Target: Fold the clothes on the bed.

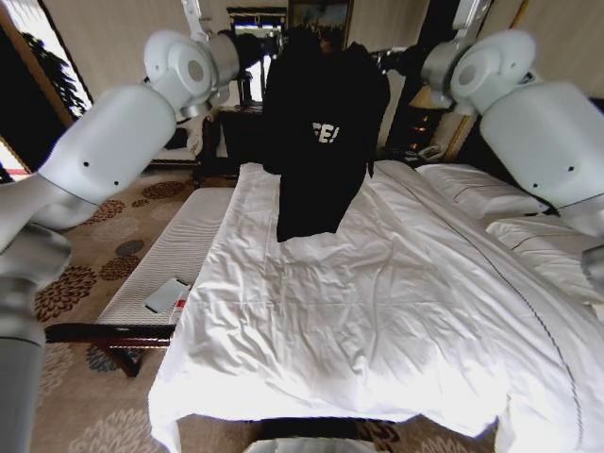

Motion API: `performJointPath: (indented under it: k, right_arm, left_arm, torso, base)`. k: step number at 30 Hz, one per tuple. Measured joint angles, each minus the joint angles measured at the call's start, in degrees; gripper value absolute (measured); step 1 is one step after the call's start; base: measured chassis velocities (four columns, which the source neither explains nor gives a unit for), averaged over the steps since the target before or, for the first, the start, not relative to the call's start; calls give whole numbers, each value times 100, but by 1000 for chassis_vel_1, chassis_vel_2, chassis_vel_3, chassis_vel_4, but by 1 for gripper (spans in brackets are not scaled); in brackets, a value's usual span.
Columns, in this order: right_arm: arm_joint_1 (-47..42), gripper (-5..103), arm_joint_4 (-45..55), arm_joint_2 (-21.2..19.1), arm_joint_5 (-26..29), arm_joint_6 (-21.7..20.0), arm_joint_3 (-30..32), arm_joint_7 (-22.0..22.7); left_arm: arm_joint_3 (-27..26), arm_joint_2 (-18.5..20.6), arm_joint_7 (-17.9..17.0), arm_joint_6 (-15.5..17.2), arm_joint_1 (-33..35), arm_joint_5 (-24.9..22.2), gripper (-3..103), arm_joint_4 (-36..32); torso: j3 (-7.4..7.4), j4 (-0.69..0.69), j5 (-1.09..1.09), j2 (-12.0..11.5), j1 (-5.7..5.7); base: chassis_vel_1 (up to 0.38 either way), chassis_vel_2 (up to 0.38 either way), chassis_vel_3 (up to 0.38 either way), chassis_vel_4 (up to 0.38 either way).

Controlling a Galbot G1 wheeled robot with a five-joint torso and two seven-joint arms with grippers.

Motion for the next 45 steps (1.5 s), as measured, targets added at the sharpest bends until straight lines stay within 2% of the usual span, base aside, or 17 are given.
performJointPath:
  k: [7, 9, 11, 12, 14, 15, 19, 22, 25, 26, 28, 29, 34, 35, 38, 41, 45]
  right_arm:
    - [-264, 0, 930, -543, 414, -415, 583, 496]
    - [-339, 0, 1201, -688, 619, -558, 781, 689]
    - [-535, 0, 1787, -1023, 1116, -828, 1188, 1093]
    - [-535, 0, 1787, -1023, 1116, -828, 1188, 1093]
    - [-918, 0, 2383, -1399, 1505, -1009, 1707, 1332]
    - [-918, 0, 2383, -1399, 1505, -1009, 1707, 1332]
    - [-1654, 0, 3082, -2016, 1897, -1115, 2633, 1470]
    - [-2131, 0, 3347, -2298, 2057, -1138, 3233, 1513]
    - [-3319, 0, 3920, -3004, 2401, -1115, 4433, 1528]
    - [-3319, 0, 3920, -3004, 2401, -1115, 4433, 1528]
    - [-3639, 0, 4204, -3349, 2575, -1061, 4727, 1528]
    - [-3739, 0, 4370, -3488, 2684, -1048, 4849, 1568]
    - [-3867, 0, 4770, -3664, 2983, -1050, 5057, 1870]
    - [-4021, 0, 4914, -3721, 3070, -1055, 5244, 1966]
    - [-4108, 0, 5051, -3783, 3220, -1070, 5388, 2090]
    - [-4125, 0, 5302, -3941, 3665, -1121, 5618, 2399]
    - [-4101, 0, 5513, -4085, 4108, -1220, 5817, 2655]
  left_arm:
    - [-197, 456, 3, 86, 72, -342, 1, -955]
    - [-261, 595, 10, 107, 87, -447, 1, -1180]
    - [-436, 899, 9, 142, 173, -657, 1, -1653]
    - [-436, 899, 9, 142, 173, -657, 1, -1653]
    - [-659, 1311, 10, 176, 376, -848, 1, -2286]
    - [-659, 1311, 10, 176, 376, -848, 1, -2286]
    - [-992, 1786, 11, 190, 789, -1057, 1, -3061]
    - [-1200, 1902, 8, 206, 984, -1183, 1, -3295]
    - [-1478, 2074, 6, 211, 1265, -1380, 1, -3788]
    - [-1478, 2074, 6, 211, 1265, -1380, 1, -3788]
    - [-1588, 2159, 6, 206, 1414, -1396, 1, -4046]
    - [-1707, 2248, 7, 199, 1545, -1396, 1, -4262]
    - [-2226, 2650, 5, 191, 1962, -1500, 1, -4626]
    - [-2582, 2931, 2, 190, 2262, -1587, 1, -4790]
    - [-2922, 3220, 1, 189, 2597, -1661, 1, -4969]
    - [-3538, 3813, 3, 122, 3278, -1778, 1, -5268]
    - [-3804, 4181, 2, 28, 3501, -1959, 1, -5426]
  torso:
    - [-1, -3, 1, 0, -1]
    - [-2, -2, 1, 0, -2]
    - [-2, -2, 0, 0, -1]
    - [-2, -2, 0, 0, -1]
    - [-2, 0, 0, 0, -1]
    - [-2, 0, 0, 0, -1]
    - [-2, 0, 0, 1, -3]
    - [-3, -3, -2, 1, -3]
    - [-2, -4, 5, 1, -1]
    - [-2, -4, 5, 1, -1]
    - [-2, -10, 2, 1, -1]
    - [-2, -8, 1, 1, -2]
    - [-2, 0, -1, 1, -3]
    - [-1, 2, -4, 1, -2]
    - [0, 3, -4, 1, 0]
    - [-1, -1, -1, 0, 0]
    - [-1, -2, 0, 1, -1]
  base:
    - [0, 0, 0, 0]
    - [0, 0, 0, 0]
    - [0, 0, 0, 0]
    - [0, 0, 0, 0]
    - [0, 0, 0, 0]
    - [0, 0, 0, 0]
    - [0, 0, 0, 0]
    - [0, 0, 0, 0]
    - [0, 0, 0, 0]
    - [0, 0, 0, 0]
    - [0, 0, 0, 0]
    - [0, 0, 0, 0]
    - [0, 0, 0, 0]
    - [0, 0, 0, 0]
    - [0, 0, 0, 0]
    - [0, 0, 0, 0]
    - [0, 0, 0, 0]
